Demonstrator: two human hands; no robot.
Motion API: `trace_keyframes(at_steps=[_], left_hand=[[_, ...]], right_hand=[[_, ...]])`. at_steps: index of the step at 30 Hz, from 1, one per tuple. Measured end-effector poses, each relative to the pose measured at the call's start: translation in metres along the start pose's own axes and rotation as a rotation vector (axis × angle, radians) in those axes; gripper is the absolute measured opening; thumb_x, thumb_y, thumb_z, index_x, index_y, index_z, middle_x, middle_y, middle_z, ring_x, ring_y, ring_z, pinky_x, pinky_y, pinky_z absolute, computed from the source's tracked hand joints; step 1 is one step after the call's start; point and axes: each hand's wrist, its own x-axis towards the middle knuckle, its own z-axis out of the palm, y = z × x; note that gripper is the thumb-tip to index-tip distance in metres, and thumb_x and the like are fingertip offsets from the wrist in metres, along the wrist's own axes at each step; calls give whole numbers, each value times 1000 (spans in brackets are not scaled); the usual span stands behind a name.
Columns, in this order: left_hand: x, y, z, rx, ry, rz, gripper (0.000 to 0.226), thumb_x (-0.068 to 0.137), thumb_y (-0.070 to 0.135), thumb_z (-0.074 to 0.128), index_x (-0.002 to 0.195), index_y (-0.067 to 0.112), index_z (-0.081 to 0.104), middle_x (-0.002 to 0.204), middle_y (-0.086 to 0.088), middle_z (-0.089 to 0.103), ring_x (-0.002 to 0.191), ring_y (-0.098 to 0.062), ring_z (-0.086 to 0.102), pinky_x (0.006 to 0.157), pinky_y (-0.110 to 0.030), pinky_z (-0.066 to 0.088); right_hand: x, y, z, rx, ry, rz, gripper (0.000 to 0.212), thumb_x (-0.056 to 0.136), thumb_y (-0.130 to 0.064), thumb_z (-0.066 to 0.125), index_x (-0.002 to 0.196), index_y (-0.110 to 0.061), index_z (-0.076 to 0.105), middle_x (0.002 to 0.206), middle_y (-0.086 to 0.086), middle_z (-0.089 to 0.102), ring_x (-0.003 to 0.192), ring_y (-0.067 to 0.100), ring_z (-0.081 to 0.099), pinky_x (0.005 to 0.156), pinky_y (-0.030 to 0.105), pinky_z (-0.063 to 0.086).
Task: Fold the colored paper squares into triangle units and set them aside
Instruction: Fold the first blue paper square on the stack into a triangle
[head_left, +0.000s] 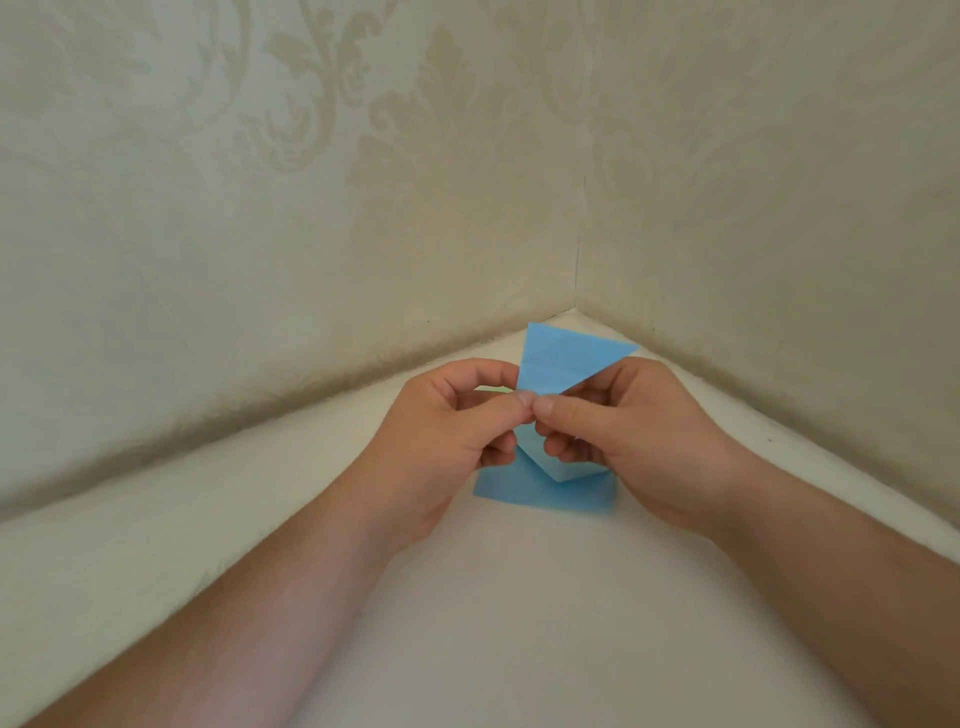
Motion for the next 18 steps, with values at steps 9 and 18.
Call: trace_keyframes(at_steps=[9, 18], left_hand=[[-2, -2, 0, 363, 47, 146, 24, 98, 30, 66, 77, 20, 72, 72, 2, 71, 65, -10, 61, 72, -35, 51], [-6, -1, 0, 448, 116, 258, 25, 91, 28, 74, 70, 16, 69, 73, -14, 67, 59, -12, 47, 56, -26, 38]], right_hand=[[-3, -4, -1, -49, 33, -34, 8, 93, -11, 72, 91, -6, 77, 75, 8, 71, 68, 19, 65, 70, 30, 56], [-4, -10, 0, -75, 114, -76, 14, 89, -2, 71, 76, -9, 70, 65, 2, 65, 61, 13, 60, 61, 23, 53]])
